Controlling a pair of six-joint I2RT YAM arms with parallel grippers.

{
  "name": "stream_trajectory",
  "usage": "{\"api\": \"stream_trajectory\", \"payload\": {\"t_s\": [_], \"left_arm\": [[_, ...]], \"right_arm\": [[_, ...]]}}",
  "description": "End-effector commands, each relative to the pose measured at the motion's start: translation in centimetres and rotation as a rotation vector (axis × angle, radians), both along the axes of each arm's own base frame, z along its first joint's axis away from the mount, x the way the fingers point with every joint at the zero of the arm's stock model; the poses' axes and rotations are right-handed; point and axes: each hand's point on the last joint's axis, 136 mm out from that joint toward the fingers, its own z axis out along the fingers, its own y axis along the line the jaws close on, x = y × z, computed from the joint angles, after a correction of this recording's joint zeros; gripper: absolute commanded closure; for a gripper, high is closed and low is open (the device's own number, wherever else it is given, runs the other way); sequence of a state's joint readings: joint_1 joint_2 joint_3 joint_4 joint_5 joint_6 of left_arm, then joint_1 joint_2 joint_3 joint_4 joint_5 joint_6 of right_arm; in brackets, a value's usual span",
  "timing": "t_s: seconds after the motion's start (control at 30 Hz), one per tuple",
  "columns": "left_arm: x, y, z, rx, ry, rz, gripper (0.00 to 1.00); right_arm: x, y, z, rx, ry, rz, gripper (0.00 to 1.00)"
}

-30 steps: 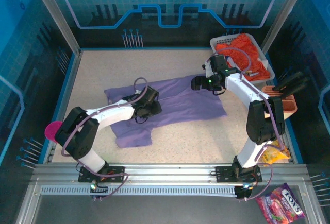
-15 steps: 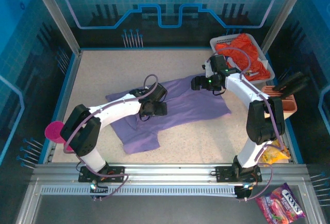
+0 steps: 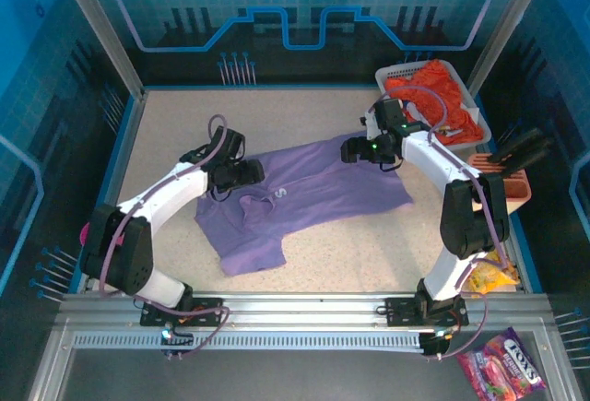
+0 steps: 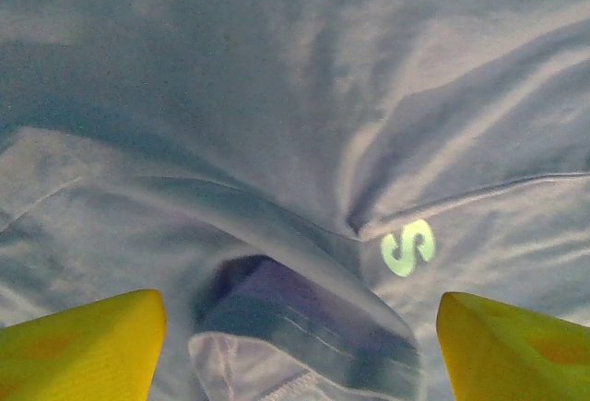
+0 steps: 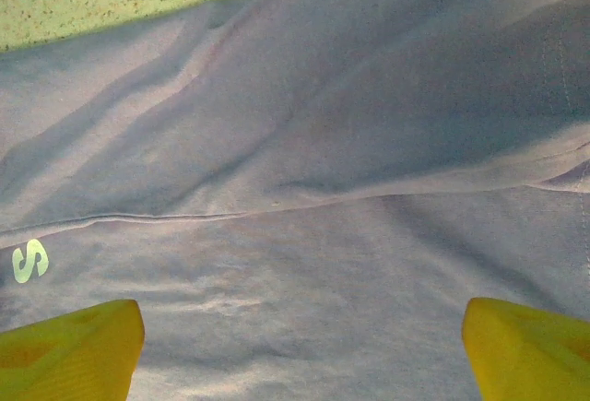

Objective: Fold and stack the t-shirts

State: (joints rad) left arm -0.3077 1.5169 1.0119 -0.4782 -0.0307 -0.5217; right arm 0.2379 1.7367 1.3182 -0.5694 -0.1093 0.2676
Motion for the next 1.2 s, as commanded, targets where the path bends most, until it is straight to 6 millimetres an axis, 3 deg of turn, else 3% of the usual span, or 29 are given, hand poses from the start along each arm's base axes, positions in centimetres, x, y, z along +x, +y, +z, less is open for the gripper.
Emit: {"api": "stream_trajectory", "payload": {"t_s": [0.0, 0.2, 0.53, 0.73, 0.83, 0.93, 1.17], "left_arm": [[0.4, -0.9, -2.1, -0.052, 0.003, -0.057, 0.22], [0.0, -3.1, -4.5, -0.181, 0.04, -0.051, 0.24], [-2.3, -7.0, -3.8, -0.191, 0.033, -0.089, 0.26], [-3.8, -8.2, -3.7, -0.153, 0.059, -0.149, 0.27], [-4.8, -7.7, -3.6, -0.101, 0.093, -0.19, 0.27], [-6.0, -5.8, -2.7, -0.021, 0.114, -0.186, 0.28], [-9.1, -1.5, -1.4, -0.007, 0.174, -0.049, 0.52]], "right_arm": [[-0.4, 0.5, 1.0, -0.009, -0.011, 0.029, 0.1], [-0.4, 0.6, 1.1, -0.01, -0.011, 0.031, 0.09], [-0.4, 0.8, 0.8, 0.002, -0.004, 0.035, 0.1], [-0.3, 0.7, 1.0, -0.003, -0.008, 0.035, 0.09], [-0.4, 0.8, 1.1, -0.002, -0.007, 0.037, 0.1], [-0.5, 0.7, 1.2, -0.009, -0.007, 0.037, 0.1], [-0.9, 1.7, 1.4, 0.006, -0.001, 0.06, 0.11]]}}
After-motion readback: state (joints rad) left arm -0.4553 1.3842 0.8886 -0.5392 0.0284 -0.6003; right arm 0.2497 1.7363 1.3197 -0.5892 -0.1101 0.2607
